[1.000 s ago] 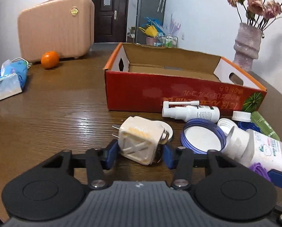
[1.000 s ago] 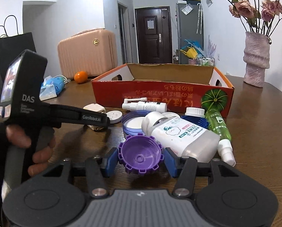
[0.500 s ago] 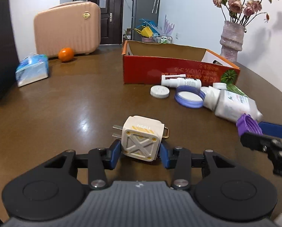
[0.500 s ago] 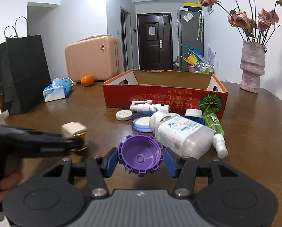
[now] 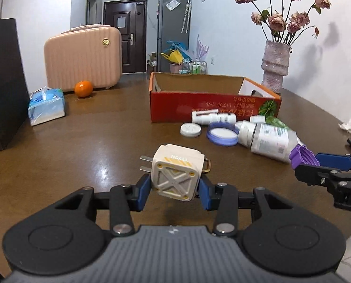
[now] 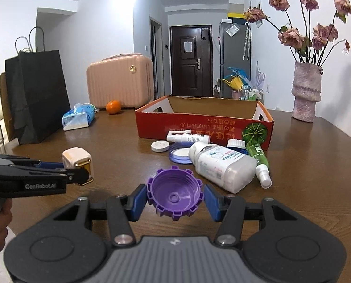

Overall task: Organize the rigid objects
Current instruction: 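Lower the plug cube and purple cap into the red box and release both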

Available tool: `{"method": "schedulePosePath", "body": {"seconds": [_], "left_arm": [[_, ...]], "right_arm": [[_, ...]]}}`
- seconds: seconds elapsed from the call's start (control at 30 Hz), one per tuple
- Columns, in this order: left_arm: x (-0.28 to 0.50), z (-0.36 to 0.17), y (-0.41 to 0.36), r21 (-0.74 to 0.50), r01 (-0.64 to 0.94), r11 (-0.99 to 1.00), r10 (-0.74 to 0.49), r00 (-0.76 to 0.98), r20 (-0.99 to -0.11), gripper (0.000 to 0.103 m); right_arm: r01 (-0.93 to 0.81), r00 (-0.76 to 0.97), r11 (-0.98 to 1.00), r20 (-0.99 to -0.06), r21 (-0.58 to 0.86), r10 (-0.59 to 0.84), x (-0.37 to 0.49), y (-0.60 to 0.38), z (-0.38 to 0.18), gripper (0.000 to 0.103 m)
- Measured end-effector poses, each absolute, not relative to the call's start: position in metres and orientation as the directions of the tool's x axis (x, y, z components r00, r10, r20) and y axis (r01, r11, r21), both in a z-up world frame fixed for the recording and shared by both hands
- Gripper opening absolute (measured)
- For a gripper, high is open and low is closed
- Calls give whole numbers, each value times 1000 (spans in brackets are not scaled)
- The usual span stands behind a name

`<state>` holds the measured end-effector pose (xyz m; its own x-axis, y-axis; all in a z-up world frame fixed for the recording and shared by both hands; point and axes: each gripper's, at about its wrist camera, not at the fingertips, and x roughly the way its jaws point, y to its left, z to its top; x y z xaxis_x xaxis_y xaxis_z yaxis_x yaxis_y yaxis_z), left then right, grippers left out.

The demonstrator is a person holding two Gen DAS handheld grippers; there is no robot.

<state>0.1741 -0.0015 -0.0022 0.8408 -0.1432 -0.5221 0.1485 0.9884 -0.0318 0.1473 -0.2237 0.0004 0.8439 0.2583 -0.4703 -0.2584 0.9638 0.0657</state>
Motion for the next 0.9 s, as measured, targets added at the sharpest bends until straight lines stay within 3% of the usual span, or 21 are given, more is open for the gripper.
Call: {"method": "schedulePosePath", "body": {"seconds": [0.23,0.43,0.7,0.8,0.87,0.9], "left_arm": [[273,26,-9,-81,190,978,-205,842,-499,43],[411,51,-26,-82,203,976,-216,824,-523,43],[588,15,-56,19,236,972,-147,664,-733,44],[607,4,-57,39,257,966,-138,632,-762,51],[606,5,-57,59,252,966,-129,668,-733,71],[605,3,-57,46,260,964,-142,656,-741,71]], "right_arm": [[-222,865,970,-439,104,245,227,-260,26,52],[-196,852,975,-475,107,223,371,-282,48,52],[-119,727,993,-683,-23,71,577,-281,13,53],[-95,680,994,-733,-52,27,612,-282,0,63],[-109,710,992,-704,-61,35,611,-278,0,86],[-123,708,991,-704,-58,47,611,-276,-2,94]]}}
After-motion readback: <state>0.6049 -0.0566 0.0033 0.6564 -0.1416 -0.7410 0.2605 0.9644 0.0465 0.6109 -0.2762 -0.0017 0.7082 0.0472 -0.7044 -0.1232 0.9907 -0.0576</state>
